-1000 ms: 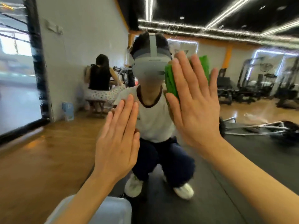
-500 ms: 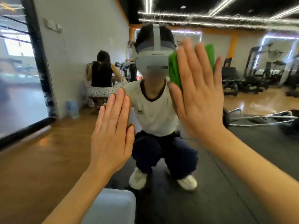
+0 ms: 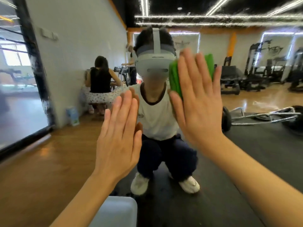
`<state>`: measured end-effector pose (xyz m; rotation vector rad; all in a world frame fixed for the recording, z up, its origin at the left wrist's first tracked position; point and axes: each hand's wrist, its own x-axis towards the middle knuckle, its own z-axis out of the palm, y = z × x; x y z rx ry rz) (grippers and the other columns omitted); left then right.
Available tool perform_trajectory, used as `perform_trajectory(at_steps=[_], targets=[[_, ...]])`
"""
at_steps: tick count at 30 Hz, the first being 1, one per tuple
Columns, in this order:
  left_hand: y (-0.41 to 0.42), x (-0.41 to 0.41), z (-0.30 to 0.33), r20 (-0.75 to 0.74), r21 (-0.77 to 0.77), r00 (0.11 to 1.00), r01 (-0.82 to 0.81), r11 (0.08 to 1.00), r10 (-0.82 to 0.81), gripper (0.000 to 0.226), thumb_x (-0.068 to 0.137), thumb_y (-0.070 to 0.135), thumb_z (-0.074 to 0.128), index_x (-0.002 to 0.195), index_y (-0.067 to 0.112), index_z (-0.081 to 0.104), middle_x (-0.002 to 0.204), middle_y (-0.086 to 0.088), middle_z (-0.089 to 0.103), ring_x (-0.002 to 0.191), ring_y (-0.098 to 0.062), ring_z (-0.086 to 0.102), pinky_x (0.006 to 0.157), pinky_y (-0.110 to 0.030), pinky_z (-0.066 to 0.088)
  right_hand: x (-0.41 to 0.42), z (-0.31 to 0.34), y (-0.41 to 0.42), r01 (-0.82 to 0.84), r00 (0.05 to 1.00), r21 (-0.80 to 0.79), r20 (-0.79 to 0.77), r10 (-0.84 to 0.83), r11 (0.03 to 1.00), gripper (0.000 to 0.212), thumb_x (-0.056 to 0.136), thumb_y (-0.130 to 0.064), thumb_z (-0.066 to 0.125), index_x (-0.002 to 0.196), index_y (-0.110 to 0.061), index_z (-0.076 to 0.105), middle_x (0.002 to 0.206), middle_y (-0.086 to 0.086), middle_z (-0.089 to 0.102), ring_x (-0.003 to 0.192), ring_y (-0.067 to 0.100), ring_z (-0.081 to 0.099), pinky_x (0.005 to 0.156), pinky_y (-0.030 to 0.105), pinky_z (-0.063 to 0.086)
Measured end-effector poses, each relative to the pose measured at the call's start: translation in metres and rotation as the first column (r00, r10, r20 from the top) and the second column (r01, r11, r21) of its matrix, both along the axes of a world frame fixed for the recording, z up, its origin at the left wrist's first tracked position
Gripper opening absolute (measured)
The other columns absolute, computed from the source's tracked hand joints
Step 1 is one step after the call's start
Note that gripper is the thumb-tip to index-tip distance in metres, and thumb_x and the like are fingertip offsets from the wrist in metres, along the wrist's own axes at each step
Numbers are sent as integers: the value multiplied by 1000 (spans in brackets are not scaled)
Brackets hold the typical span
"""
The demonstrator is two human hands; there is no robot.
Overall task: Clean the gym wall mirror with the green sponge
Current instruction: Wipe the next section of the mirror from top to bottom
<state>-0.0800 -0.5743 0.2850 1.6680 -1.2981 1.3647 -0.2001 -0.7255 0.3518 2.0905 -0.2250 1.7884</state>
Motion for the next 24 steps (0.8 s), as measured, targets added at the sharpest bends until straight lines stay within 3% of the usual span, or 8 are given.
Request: perform_trajectory(at_steps=[3,9,12,14,16,20,22,24], targets=[[-18,-9,11,-13,-42,999,33,999,-34,62,103,20,35,158,1,12,166,-4,6,156,-16,-5,126,-33,-5,4,-3,0,-9,998,22,60,8,1000,57,108,-31,33,154,1,27,161,23,29,150,36,20,124,47,-2],[-29,-8,10,6,-66,1000,-22,998,23,62,102,19,34,157,1,12,165,-5,7,156,-17,-1,127,-32,-3,-34,-167,-14,122,952,-65,-273,-135,990,61,109,-34,26,161,-11,5,170,7,-1,156,24,2,126,46,-2],[-30,-8,10,14,-74,999,-45,996,46,62,102,19,34,157,0,11,165,-6,8,156,-17,-2,127,-32,-3,-18,-114,0,56,977,12,-209,-53,998,57,111,-36,20,161,-13,7,169,8,6,156,24,3,126,46,-1],[-31,-7,10,15,-75,999,-51,996,52,63,102,19,36,157,1,10,165,-6,9,156,-15,-3,127,-32,-3,8,-46,21,-51,996,70,-65,55,996,53,111,-35,21,159,-12,20,166,10,20,154,25,12,126,46,2],[-31,-7,10,0,-75,999,-34,997,34,65,101,20,36,157,4,7,164,-4,8,156,-12,-5,127,-31,-3,26,4,35,-99,995,8,-20,100,995,50,110,-33,28,155,-11,33,162,11,31,152,27,23,125,46,5],[-31,-9,10,-5,-73,999,-50,996,50,63,101,21,33,158,3,11,164,-1,6,156,-12,-5,127,-31,-4,-2,13,-7,55,992,-178,-98,-73,982,50,110,-31,29,156,-11,31,160,12,36,151,23,19,123,43,-4],[-31,-10,10,2,-74,998,-62,995,63,62,101,21,32,158,3,13,165,-2,7,156,-12,-5,127,-31,-3,-39,0,-40,111,992,-42,-59,-113,993,55,106,-31,32,154,-7,23,161,17,32,151,23,11,122,40,-11],[-31,-9,9,0,-73,998,-62,995,62,62,101,21,31,158,3,13,165,-4,7,156,-12,-6,127,-32,-3,-65,-14,-64,85,993,183,65,-99,979,59,105,-29,33,156,-2,20,162,22,25,151,32,11,123,47,-7]])
